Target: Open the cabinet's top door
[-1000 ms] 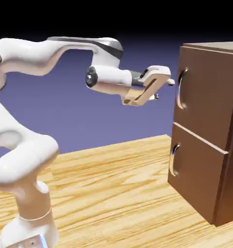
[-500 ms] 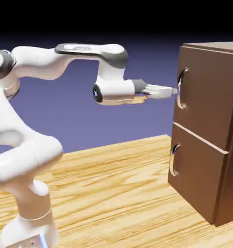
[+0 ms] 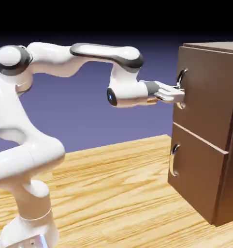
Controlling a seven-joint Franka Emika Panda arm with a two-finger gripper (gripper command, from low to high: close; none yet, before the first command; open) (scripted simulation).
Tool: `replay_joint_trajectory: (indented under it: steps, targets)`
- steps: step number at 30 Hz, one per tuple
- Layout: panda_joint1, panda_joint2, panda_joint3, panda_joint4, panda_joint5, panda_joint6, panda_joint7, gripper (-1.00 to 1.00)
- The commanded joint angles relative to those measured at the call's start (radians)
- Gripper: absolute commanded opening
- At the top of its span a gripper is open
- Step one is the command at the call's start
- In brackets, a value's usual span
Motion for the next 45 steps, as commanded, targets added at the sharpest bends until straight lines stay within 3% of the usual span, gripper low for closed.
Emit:
replay_joint_trajectory:
  steps: [1, 13, 29, 45]
  targets:
    - [0.037, 0.021, -0.032, -0.013, -0.007, -0.008, -0.021, -1.0]
    - [0.471, 0.214, -0.426, -0.066, -0.002, -0.01, -0.306, -1.0]
    - [1.051, 0.263, -0.983, -0.105, -0.03, 0.01, -0.508, -1.0]
    - [1.264, 0.053, -1.301, -0.314, -0.697, -0.127, -0.07, -1.0]
